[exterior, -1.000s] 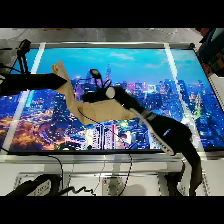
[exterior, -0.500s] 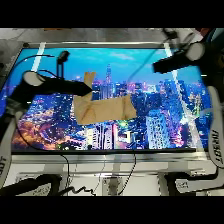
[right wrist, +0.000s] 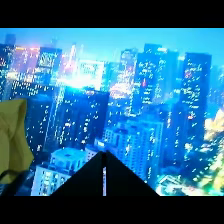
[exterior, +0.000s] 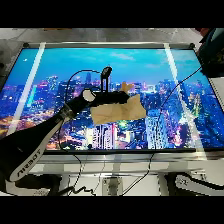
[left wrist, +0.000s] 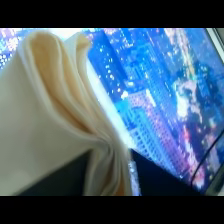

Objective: Fold the clothes and pants, and hang the long-sleeved shirts on hangers.

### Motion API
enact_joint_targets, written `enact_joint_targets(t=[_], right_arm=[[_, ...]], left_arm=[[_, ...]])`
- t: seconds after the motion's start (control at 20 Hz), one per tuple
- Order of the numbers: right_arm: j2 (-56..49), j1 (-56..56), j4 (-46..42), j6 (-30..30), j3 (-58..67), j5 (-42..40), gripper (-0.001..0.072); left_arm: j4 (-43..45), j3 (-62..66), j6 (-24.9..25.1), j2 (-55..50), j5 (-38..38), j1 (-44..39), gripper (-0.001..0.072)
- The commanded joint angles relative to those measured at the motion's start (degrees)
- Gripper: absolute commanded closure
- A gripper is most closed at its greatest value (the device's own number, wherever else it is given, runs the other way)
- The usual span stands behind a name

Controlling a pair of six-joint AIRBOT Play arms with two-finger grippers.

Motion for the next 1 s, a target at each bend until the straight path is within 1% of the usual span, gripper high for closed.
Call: enact_joint_targets(t=[0.0,0.1,0.15,0.2,0.25,0.3,0.35,0.45,0.5,0.7,0.8,0.95], right_arm=[[-0.28,-1.53,11.47,-7.69,-12.94,0.0,0.0699],[-1.38,-1.53,25.79,-19.19,-23.45,2.84,0.07],[-1.92,-1.51,32.09,-23.28,-28.44,4.15,0.0699],[-2.45,-1.44,36.41,-25.18,-32.94,3.08,0.0692],[-2.89,-1.22,37.88,-25.03,-36.54,-0.46,0.0559],[-3.41,-0.87,37.73,-22.99,-39.82,-5.88,0.0318],[-4.04,-0.57,37.38,-18.43,-42.34,-11.58,0.0187],[-6.88,0.0,36.15,-9.53,-44.72,-19.47,0.0184],[-9.2,0.57,36.54,-6.36,-44.54,-20.44,0.0185],[-18.64,5.81,37.62,-3.69,-40.22,-20.0,0.018],[-23.08,9.31,37.59,-2.21,-35.95,-19.15,0.0161],[-28.17,14.32,36.28,0.83,-28.79,-17.09,0.0161]], left_arm=[[-1.2,0.0,0.09,-1.09,5.09,-2.14,0.0004],[-1.22,0.0,0.04,-1.03,5.05,-1.01,0.0005],[-1.2,0.0,0.04,-0.98,5.01,-0.28,0.0005],[-1.22,0.0,0.04,-0.96,4.59,0.5,0.0005],[-1.22,0.0,0.04,-0.96,3.74,1.33,0.0006],[-1.22,0.0,0.04,-0.96,2.62,2.23,0.0006],[-1.25,0.0,0.02,-0.96,1.38,3.1,0.0006],[-1.25,0.0,0.02,-0.96,-1.2,4.52,0.0007],[-1.25,0.0,0.02,-0.96,-2.12,4.96,0.0007],[-1.25,0.0,0.04,-0.96,-3.43,5.64,0.0007],[-1.25,0.0,0.04,-0.96,-3.85,5.68,0.0007],[-1.22,0.0,0.04,-0.96,-3.82,5.92,0.0007]])
